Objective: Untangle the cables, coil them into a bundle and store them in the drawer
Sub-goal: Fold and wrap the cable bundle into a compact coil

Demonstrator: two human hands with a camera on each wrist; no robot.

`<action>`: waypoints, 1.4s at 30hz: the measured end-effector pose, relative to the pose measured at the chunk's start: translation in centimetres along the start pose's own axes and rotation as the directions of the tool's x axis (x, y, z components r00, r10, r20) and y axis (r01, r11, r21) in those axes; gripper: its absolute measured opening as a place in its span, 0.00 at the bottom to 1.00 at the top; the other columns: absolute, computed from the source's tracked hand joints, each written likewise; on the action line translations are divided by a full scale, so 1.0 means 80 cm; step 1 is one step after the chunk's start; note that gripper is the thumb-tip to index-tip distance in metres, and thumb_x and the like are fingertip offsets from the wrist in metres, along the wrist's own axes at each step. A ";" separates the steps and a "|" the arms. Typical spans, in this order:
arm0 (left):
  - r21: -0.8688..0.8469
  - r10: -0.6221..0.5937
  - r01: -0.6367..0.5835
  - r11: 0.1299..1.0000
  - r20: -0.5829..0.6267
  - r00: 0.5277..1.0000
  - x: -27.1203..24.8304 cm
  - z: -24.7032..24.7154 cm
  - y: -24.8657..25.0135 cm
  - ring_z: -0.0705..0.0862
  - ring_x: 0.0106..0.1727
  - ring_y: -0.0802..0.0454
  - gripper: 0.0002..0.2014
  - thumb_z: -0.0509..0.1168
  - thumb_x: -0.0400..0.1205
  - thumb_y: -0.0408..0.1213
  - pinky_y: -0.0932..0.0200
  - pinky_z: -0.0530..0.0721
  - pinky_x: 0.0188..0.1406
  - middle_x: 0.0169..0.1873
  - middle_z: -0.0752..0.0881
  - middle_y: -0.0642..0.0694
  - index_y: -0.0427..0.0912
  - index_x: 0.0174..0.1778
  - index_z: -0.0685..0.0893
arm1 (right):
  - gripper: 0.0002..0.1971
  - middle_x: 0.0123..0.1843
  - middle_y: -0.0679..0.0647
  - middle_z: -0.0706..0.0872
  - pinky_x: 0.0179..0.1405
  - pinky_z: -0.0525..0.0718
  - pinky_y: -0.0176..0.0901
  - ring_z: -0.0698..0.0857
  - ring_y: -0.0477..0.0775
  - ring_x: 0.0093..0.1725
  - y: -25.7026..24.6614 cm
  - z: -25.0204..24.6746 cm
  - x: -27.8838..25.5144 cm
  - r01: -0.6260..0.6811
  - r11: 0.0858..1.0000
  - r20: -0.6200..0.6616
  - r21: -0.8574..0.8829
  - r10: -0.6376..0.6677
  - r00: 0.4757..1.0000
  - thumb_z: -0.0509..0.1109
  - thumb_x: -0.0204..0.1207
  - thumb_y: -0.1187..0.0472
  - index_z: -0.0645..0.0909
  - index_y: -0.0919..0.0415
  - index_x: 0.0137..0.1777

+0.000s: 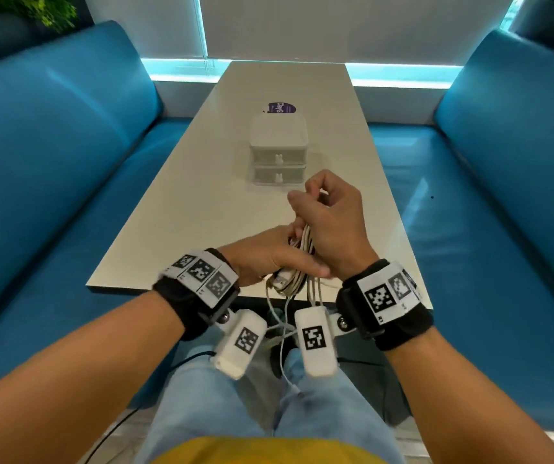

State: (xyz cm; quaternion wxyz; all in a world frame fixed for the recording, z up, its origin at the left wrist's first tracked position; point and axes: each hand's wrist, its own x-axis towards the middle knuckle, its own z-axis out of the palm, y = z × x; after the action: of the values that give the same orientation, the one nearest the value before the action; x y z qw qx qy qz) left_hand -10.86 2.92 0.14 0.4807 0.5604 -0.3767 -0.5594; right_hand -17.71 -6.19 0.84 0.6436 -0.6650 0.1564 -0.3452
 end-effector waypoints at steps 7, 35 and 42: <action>-0.174 -0.154 0.165 0.971 0.076 0.985 0.006 0.014 -0.011 0.75 0.22 0.49 0.08 0.63 0.68 0.25 0.57 0.84 0.32 0.20 0.74 0.42 0.36 0.23 0.82 | 0.16 0.24 0.52 0.72 0.35 0.86 0.49 0.78 0.50 0.20 -0.005 -0.013 -0.008 -0.066 0.990 0.139 0.123 0.049 0.989 0.72 0.76 0.72 0.69 0.60 0.34; -0.206 -0.157 0.184 0.961 0.138 0.978 -0.009 -0.012 -0.010 0.77 0.25 0.48 0.14 0.61 0.77 0.34 0.53 0.85 0.42 0.19 0.75 0.44 0.39 0.24 0.79 | 0.20 0.35 0.50 0.86 0.39 0.86 0.43 0.88 0.50 0.36 -0.028 0.002 -0.004 -0.030 0.999 0.307 -0.019 0.035 0.951 0.65 0.75 0.43 0.73 0.52 0.63; -0.465 -0.007 -0.110 0.879 -0.243 0.970 -0.026 -0.058 0.004 0.76 0.27 0.51 0.12 0.64 0.75 0.40 0.55 0.77 0.41 0.22 0.75 0.46 0.41 0.26 0.77 | 0.44 0.48 0.45 0.82 0.54 0.83 0.42 0.84 0.43 0.46 0.022 0.006 -0.015 -0.163 0.962 0.572 -0.217 0.261 0.778 0.79 0.69 0.56 0.57 0.49 0.81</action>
State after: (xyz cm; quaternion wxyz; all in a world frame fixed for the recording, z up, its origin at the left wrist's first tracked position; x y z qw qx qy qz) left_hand -6.44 5.37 0.56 0.6595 0.4781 -0.1828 -0.5505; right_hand -17.84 -5.27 -1.12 0.6409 -0.7655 0.0471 -0.0312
